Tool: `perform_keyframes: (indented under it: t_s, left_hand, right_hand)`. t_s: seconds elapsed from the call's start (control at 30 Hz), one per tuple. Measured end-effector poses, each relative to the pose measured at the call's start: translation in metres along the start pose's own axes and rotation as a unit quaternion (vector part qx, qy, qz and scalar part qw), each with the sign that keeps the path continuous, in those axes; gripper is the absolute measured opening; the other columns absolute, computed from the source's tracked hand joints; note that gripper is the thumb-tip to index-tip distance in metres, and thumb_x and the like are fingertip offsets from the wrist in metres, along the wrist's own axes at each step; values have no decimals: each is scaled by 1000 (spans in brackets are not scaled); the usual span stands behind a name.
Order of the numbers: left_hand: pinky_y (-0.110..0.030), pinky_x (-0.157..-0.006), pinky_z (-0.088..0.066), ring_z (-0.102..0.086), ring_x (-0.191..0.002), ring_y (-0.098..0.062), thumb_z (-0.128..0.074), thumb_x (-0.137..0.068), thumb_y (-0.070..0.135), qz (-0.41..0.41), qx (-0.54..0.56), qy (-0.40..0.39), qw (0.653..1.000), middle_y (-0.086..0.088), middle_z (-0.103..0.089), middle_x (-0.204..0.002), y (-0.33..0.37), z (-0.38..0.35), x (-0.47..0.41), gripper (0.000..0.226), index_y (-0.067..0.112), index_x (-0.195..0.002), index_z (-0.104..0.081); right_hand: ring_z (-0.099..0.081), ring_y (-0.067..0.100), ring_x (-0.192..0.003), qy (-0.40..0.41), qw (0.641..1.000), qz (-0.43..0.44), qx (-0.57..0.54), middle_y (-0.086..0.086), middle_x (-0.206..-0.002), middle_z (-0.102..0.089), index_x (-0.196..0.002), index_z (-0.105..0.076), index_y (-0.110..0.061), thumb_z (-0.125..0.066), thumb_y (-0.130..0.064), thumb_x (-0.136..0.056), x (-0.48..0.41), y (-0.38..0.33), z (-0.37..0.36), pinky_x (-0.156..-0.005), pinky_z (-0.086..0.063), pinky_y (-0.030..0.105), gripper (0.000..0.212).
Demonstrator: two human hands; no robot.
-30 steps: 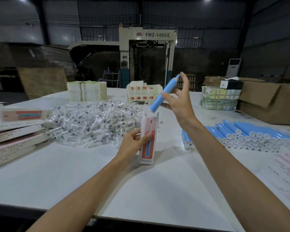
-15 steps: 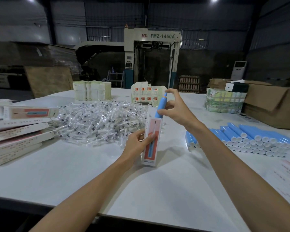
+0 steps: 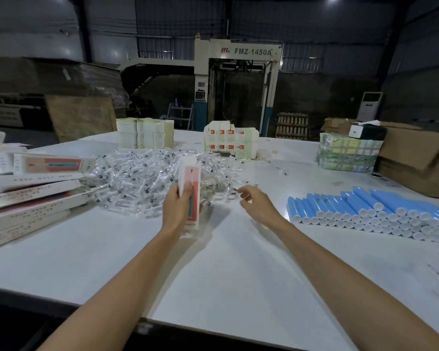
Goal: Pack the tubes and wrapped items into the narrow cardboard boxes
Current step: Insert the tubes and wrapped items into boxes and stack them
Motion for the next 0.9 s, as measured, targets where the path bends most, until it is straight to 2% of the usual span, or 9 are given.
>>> perform_keyframes:
  t_s: [0.07, 0.13, 0.23, 0.33, 0.47, 0.57, 0.7, 0.77, 0.9]
  left_hand:
    - [-58, -94, -62, -76, -101, -37, -50, -113, 48, 22, 4, 21, 1000, -10, -75, -117, -6, 5, -2, 39, 16, -132, -63]
    - [-55, -93, -62, -76, -102, -36, -51, -112, 48, 30, 15, 28, 999, -9, -76, -117, -8, 6, -2, 40, 16, -134, -63]
    - [-44, -84, -62, -77, -101, -33, -51, -112, 48, 32, 16, 34, 999, -8, -77, -115, -9, 6, -1, 40, 17, -132, -65]
    - [-58, -93, -62, -76, -100, -39, -53, -111, 48, 36, 32, 20, 999, -14, -77, -112, -8, 2, -1, 38, 15, -125, -66]
    - [-62, -95, -60, -77, -100, -38, -55, -109, 51, 31, 39, 9, 999, -12, -77, -113, -6, -1, -2, 38, 18, -125, -65]
    - [-61, -97, -60, -77, -101, -35, -56, -109, 52, 28, 45, -4, 999, -7, -77, -115, -4, -5, 0, 34, 24, -125, -65]
    - [-55, -97, -61, -76, -102, -31, -56, -109, 51, 17, 40, -7, 999, -4, -76, -116, 3, -6, 1, 36, 22, -128, -64]
    - [-52, -93, -62, -77, -100, -31, -58, -108, 49, 16, 51, -15, 998, -6, -76, -116, 7, -9, 3, 39, 19, -132, -63]
    - [-57, -94, -63, -80, -100, -35, -68, -104, 44, 45, 107, -57, 992, -12, -78, -120, 7, -19, 9, 45, 15, -136, -61]
  right_hand:
    - [-55, 26, -126, -35, 999, -11, 34, 10, -134, -58, -140, -58, -11, -53, -2, -101, -1, 13, -22, -108, -44, 38, 41]
    - [-41, 26, -143, -56, 995, -6, 87, 9, -150, -48, -150, -49, -15, -45, 2, -101, -5, 20, -37, -113, -38, 39, 52]
    - [-31, 27, -150, -58, 978, 46, 194, 5, -163, -35, -158, -38, -16, -43, 15, -91, -16, 14, -50, -111, -41, 41, 74]
    - [-31, 27, -151, -14, 936, 114, 332, 3, -166, -31, -162, -31, -22, -51, 16, -87, -33, -3, -55, -113, -38, 42, 87]
    - [-43, 27, -139, -21, 875, 178, 449, 1, -154, -47, -149, -49, -20, -56, 6, -93, -54, -20, -71, -107, -39, 40, 62]
    - [-52, 28, -129, -52, 855, 177, 484, 8, -140, -61, -138, -61, -12, -51, -2, -100, -60, -21, -84, -101, -49, 41, 40]
    - [-55, 27, -123, -42, 866, 229, 442, 7, -122, -68, -120, -69, -11, -54, -4, -97, -45, -29, -85, -90, -52, 40, 28]
    - [-58, 28, -117, -16, 886, 253, 388, 6, -120, -67, -117, -70, -12, -58, -5, -97, -35, -34, -74, -88, -52, 41, 24]
    - [-63, 22, -102, 127, 974, 161, 100, 5, -114, -66, -121, -69, -8, -58, -4, -103, -23, -29, -6, -90, -54, 40, 22]
Point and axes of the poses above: each hand's wrist, its own x-axis away from the middle knuckle, its own z-axis out of the back of the hand, y = z × x, the point moved 9 cm from there along -x, towards the middle knuckle
